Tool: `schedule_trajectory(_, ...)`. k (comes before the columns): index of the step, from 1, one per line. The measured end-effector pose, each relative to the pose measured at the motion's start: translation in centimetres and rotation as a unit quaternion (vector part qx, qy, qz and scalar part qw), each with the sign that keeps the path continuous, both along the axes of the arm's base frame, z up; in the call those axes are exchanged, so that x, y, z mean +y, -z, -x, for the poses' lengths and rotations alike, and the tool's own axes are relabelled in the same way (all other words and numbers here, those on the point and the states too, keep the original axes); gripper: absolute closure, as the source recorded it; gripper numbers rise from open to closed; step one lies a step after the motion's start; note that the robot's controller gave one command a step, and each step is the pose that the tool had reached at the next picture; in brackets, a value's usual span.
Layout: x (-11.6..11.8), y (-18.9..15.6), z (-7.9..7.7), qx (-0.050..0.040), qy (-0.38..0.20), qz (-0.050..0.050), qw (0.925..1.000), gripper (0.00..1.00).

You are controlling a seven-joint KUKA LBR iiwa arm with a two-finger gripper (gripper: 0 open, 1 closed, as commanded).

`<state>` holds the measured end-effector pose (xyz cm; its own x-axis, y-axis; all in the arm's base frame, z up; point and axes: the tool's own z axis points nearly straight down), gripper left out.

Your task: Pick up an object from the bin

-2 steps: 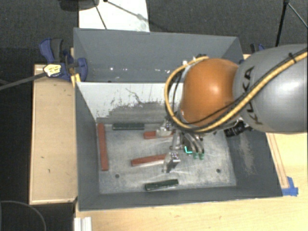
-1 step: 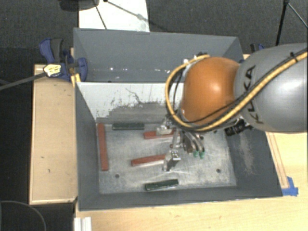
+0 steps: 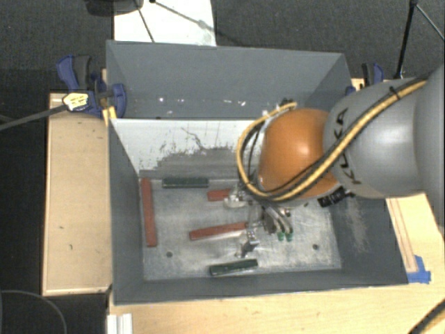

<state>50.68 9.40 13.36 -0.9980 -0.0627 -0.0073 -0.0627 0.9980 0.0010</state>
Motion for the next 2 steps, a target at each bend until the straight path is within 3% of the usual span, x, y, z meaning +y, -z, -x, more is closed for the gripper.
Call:
schedule_trajectory(1, -0.7, 6.2, -0.6, -0.0003, 0.002, -0.001, 1.0000, 0.00)
schedule_trajectory(2, -1.0, 2.0, 0.1, 0.0008, -0.002, 0.000, 1.0000, 0.00)
